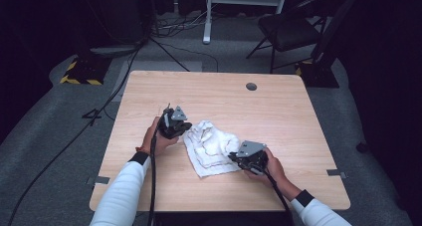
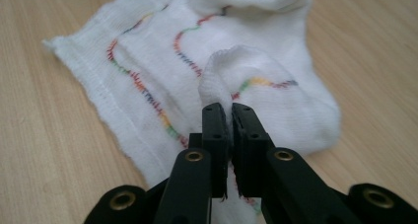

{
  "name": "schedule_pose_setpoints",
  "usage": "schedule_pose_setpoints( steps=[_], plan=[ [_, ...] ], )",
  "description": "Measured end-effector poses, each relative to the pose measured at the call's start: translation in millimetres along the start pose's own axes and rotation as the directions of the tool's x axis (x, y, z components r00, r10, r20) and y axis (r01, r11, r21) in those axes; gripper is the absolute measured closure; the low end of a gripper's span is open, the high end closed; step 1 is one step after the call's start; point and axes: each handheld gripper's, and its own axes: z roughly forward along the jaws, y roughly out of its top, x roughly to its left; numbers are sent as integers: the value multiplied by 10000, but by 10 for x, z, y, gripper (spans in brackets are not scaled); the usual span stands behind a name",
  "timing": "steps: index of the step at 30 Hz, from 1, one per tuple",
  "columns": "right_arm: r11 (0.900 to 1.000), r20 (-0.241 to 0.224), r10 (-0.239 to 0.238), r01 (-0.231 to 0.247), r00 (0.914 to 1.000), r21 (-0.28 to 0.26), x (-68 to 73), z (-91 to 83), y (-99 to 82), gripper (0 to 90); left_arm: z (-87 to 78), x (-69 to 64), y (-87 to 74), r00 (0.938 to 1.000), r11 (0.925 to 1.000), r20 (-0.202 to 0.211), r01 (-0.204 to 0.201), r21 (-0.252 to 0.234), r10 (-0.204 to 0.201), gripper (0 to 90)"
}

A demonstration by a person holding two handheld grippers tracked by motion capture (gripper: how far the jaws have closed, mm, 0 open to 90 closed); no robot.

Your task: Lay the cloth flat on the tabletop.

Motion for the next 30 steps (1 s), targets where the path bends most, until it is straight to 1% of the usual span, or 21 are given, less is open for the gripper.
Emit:
schedule_pose_setpoints(
  steps=[2, 3, 4, 6, 8, 10, 11, 12, 14, 15, 17, 19, 20, 21, 22, 24, 25, 26, 27, 28, 30],
  plan=[
    [9989, 170, 385, -380, 9991, -282, -86, -93, -28, 856, -17, 35, -19, 9998, 9999, 145, 152, 18, -153, 897],
    [9980, 230, 531, -522, 9983, -352, -127, -134, -42, 856, -16, 45, -23, 9993, 9998, 317, 201, -25, -200, 895],
    [9968, 247, 668, -656, 9975, -446, -167, -171, -55, 855, -16, 38, -17, 9985, 9998, 500, 206, -5, -205, 849],
    [9948, 393, 885, -864, 9953, -530, -225, -234, -76, 860, -20, -18, 12, 9974, 10000, 716, -66, -64, 71, 786],
    [9944, 525, 952, -926, 9941, -500, -265, -273, -100, 862, -26, -59, 36, 9942, 9997, 1077, -14, -249, 40, 685],
    [9939, 704, 1041, -1011, 9921, -451, -299, -294, -128, 864, -11, -104, 51, 9934, 9997, 1140, -93, -211, 117, 625],
    [9935, 759, 1090, -1061, 9911, -420, -317, -305, -145, 864, 7, -124, 57, 9934, 9999, 1148, -4, -166, 23, 565],
    [9928, 847, 1149, -1116, 9898, -429, -337, -317, -160, 864, 28, -140, 62, 9917, 9999, 1284, 93, -60, -85, 518],
    [9914, 1028, 1277, -1240, 9865, -421, -374, -349, -196, 864, 76, -173, 72, 9920, 9998, 1259, 74, 169, -95, 475],
    [9909, 1086, 1323, -1288, 9852, -390, -395, -370, -217, 865, 107, -184, 77, 9921, 9996, 1239, 167, 231, -194, 434],
    [9883, 1277, 1514, -1480, 9802, -357, -439, -414, -272, 865, 155, -199, 87, 9919, 9991, 1228, 283, 325, -321, 412],
    [9861, 1364, 1655, -1619, 9767, -367, -483, -451, -320, 865, 202, -220, 98, 9923, 9988, 1214, 203, 451, -256, 423],
    [9851, 1427, 1717, -1683, 9748, -357, -508, -471, -348, 865, 223, -234, 102, 9936, 9986, 1121, 78, 519, -136, 471],
    [9833, 1501, 1821, -1792, 9718, -331, -528, -492, -374, 865, 235, -245, 104, 9961, 9986, 883, -65, 527, 18, 543],
    [9816, 1560, 1911, -1884, 9691, -321, -550, -512, -402, 866, 243, -244, 106, 9970, 9986, 771, -104, 517, 64, 605],
    [9800, 1583, 1992, -1967, 9671, -312, -574, -535, -429, 866, 249, -234, 107, 9972, 9986, 741, -125, 520, 86, 707],
    [9753, 1691, 2208, -2187, 9605, -314, -622, -575, -492, 867, 254, -213, 101, 9984, 9984, 544, -186, 528, 157, 773],
    [9734, 1697, 2288, -2270, 9586, -302, -636, -588, -516, 867, 249, -193, 97, 9984, 9983, 512, -268, 515, 242, 809],
    [9720, 1731, 2346, -2335, 9566, -267, -654, -601, -545, 867, 243, -178, 90, 9985, 9990, 526, -197, 407, 175, 849],
    [9700, 1782, 2418, -2421, 9538, -204, -665, -614, -572, 868, 230, -158, 84, 9986, 9989, 497, -194, 418, 173, 876],
    [9657, 1881, 2569, -2594, 9480, -118, -692, -641, -624, 869, 203, -125, 65, 9990, 9990, 428, -168, 405, 150, 888]
  ],
)
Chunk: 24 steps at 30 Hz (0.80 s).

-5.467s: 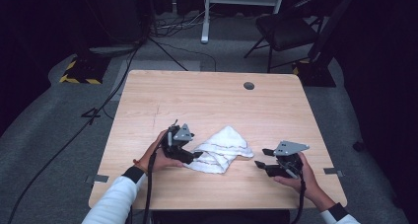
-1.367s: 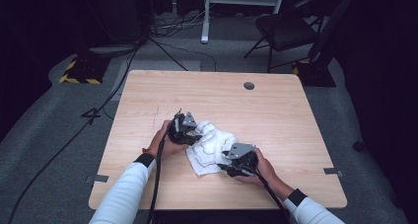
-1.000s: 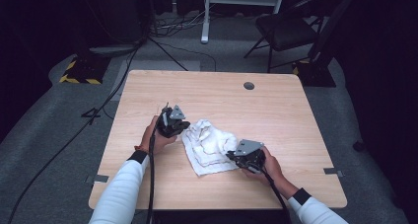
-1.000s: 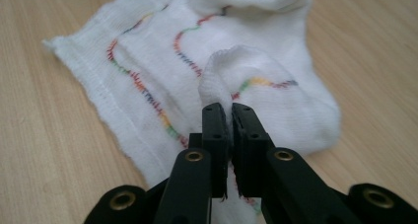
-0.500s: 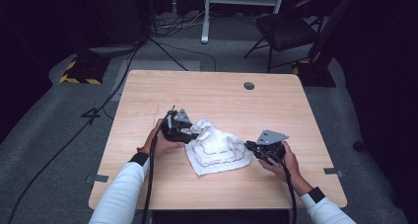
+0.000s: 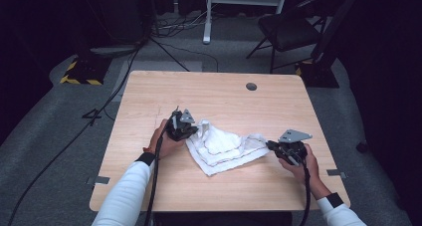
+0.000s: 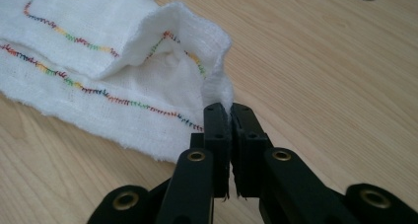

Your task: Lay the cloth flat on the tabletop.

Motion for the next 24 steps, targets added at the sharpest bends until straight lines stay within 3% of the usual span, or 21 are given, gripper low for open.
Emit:
schedule_pose_setpoints(
  steps=[4, 8, 12, 21, 24],
  plan=[
    [9979, 104, 627, -628, 9980, 165, -112, -38, -80, 870, -102, 137, -81, 9976, 9972, 76, 692, -280, -690, 888],
    [9947, 201, 972, -978, 9951, 317, -195, -55, -149, 870, -196, 259, -184, 9947, 9943, -41, 1023, -302, -1024, 889],
    [9902, 304, 1337, -1348, 9906, 367, -271, -43, -180, 870, -219, 351, -275, 9909, 9918, -416, 1274, -103, -1277, 889],
    [9903, 755, 1214, -1259, 9897, 589, -338, 82, -185, 863, -244, 434, -350, 9865, 9898, -843, 1419, 115, -1405, 886],
    [9893, 935, 1249, -1312, 9878, 645, -367, 126, -191, 860, -228, 473, -411, 9842, 9867, -927, 1555, 466, -1508, 888]
  ],
)
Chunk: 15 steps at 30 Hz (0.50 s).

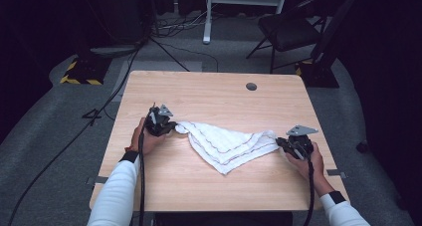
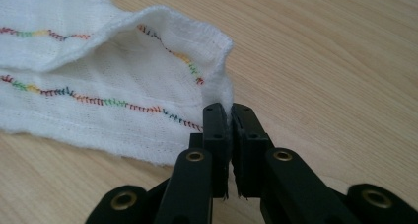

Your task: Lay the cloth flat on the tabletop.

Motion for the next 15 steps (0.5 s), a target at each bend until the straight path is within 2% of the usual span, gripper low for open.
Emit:
schedule_pose_setpoints(
  steps=[2, 3, 4, 6, 7, 9, 10, 11, 12, 13, 15],
  plan=[
    [10000, 271, -57, 55, 9996, 69, -2, 39, 7, 800, 14, 18, -23, 9999, 9999, -93, 66, 139, -64, 877],
    [9999, 642, -100, 92, 9979, 131, -1, 55, 13, 757, 9, 23, -26, 9996, 9996, -255, 102, 250, -96, 854],
    [9999, 732, 21, -31, 9973, 145, -12, 62, 19, 739, 4, 28, -32, 9995, 9996, -253, 175, 220, -169, 818],
    [9994, 746, 325, -320, 9967, -91, -44, 34, 26, 681, -29, 22, -37, 9996, 9998, -237, 152, 106, -150, 712],
    [9992, 726, 362, -349, 9967, -182, -56, 7, 31, 664, -48, -3, -32, 9996, 10000, -296, -2, 68, 4, 682],
    [9979, 638, 465, -435, 9969, -482, -50, -54, 46, 644, -107, -45, -6, 9989, 9998, -478, -22, -196, 13, 543],
    [9975, 570, 395, -360, 9976, -612, -39, -86, 56, 640, -144, -74, 10, 9996, 9991, -271, -113, -414, 102, 507],
    [9975, 570, 395, -360, 9976, -612, -39, -86, 56, 640, -144, -74, 10, 9996, 9991, -271, -113, -414, 102, 480],
    [9956, 252, 175, -151, 9995, -928, 18, -145, 86, 636, -203, -174, 59, 9986, 9955, -98, -535, -778, 529, 427],
    [9951, 158, 77, -61, 9998, -982, 44, -159, 97, 634, -222, -235, 87, 9976, 9935, 189, -641, -936, 661, 391],
    [9929, -242, -185, 155, 9995, -1183, 128, -184, 120, 631, -230, -373, 155, 9899, 9891, 915, -977, -1103, 1080, 350]
  ],
)
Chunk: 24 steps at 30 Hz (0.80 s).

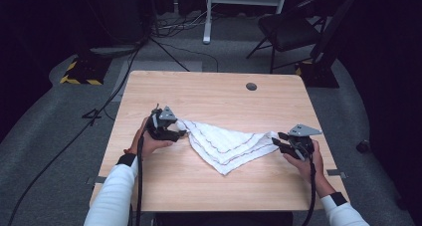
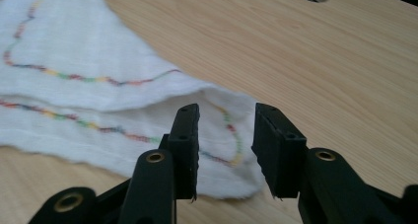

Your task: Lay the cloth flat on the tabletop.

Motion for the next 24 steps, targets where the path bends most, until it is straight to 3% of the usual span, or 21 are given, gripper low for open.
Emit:
schedule_pose_setpoints(
  steps=[3, 4, 5, 6, 8, 10, 13, 16, 18, 19, 20, 24],
  plan=[
    [9987, -706, -514, 510, 9962, -76, 159, -3, 31, 632, 83, -252, 114, 9927, 9965, 866, -833, -59, 835, 314],
    [9973, -884, -732, 727, 9934, -90, 219, -2, 39, 636, 133, -334, 146, 9888, 9947, 1090, -1026, -32, 1024, 305],
    [9973, -884, -732, 727, 9934, -90, 219, -2, 39, 636, 133, -334, 146, 9888, 9947, 1090, -1026, -32, 1024, 302],
    [9947, -1440, -1030, 1014, 9842, -183, 349, 6, 53, 642, 247, -466, 198, 9769, 9898, 1636, -1416, 136, 1375, 296],
    [9918, -1827, -1280, 1267, 9748, -185, 460, 24, 56, 643, 365, -581, 236, 9663, 9832, 1943, -1792, 362, 1689, 294],
    [9852, -2252, -1705, 1703, 9593, -204, 589, 44, 53, 651, 473, -676, 264, 9526, 9761, 2338, -2114, 498, 1944, 289],
    [9793, -2824, -2001, 2004, 9382, -280, 754, 77, 47, 654, 603, -780, 299, 9406, 9680, 2610, -2421, 666, 2173, 292],
    [9701, -3296, -2395, 2392, 9133, -421, 918, 117, 47, 649, 679, -806, 314, 9374, 9637, 2677, -2531, 851, 2226, 318],
    [9642, -3566, -2605, 2604, 8972, -493, 1036, 150, 54, 633, 709, -798, 313, 9390, 9636, 2642, -2515, 911, 2201, 345],
    [9642, -3566, -2605, 2604, 8972, -493, 1036, 150, 54, 633, 709, -798, 313, 9390, 9636, 2642, -2515, 911, 2201, 365],
    [9562, -3847, -2872, 2862, 8772, -611, 1158, 193, 72, 609, 702, -768, 312, 9398, 9664, 2637, -2451, 768, 2174, 417],
    [9452, -4168, -3171, 3200, 8519, -650, 1329, 285, 104, 594, 693, -720, 296, 9439, 9693, 2518, -2371, 655, 2138, 543]
  ],
)
